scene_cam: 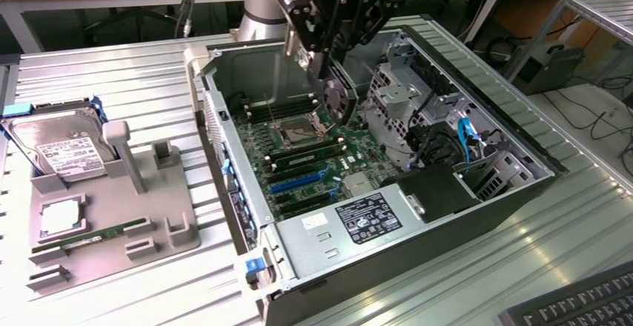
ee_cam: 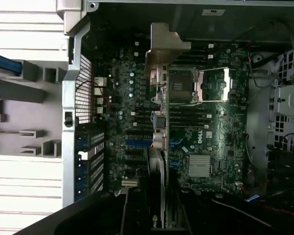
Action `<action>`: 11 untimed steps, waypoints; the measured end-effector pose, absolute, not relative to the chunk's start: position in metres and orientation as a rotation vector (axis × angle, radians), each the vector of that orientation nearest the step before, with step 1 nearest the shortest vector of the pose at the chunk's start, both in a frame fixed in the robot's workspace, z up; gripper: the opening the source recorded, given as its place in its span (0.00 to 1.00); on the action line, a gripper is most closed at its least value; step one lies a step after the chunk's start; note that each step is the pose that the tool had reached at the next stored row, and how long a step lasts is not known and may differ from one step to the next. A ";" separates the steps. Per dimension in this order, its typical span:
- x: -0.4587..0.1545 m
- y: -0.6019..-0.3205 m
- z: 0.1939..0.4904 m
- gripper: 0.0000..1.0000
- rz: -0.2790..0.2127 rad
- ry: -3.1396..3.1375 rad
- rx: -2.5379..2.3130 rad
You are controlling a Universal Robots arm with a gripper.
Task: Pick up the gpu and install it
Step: 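Pick up the gpu and move the gpu toward the slot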
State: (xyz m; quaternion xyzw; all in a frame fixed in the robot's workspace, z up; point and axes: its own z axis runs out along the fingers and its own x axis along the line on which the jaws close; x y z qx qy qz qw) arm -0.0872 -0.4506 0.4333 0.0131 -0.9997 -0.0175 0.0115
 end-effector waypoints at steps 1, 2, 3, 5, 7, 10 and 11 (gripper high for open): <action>-0.082 -0.451 0.431 0.26 -0.055 -3.118 0.041; -0.073 -0.452 0.428 0.26 -0.055 -3.118 0.041; -0.068 -0.452 0.425 0.26 -0.055 -3.118 0.041; -0.058 -0.452 0.422 0.26 -0.055 -3.118 0.041; -0.049 -0.452 0.418 0.26 -0.055 -3.118 0.041; -0.039 -0.452 0.410 0.26 -0.055 -3.118 0.041; -0.039 -0.452 0.410 0.26 -0.055 -3.118 0.041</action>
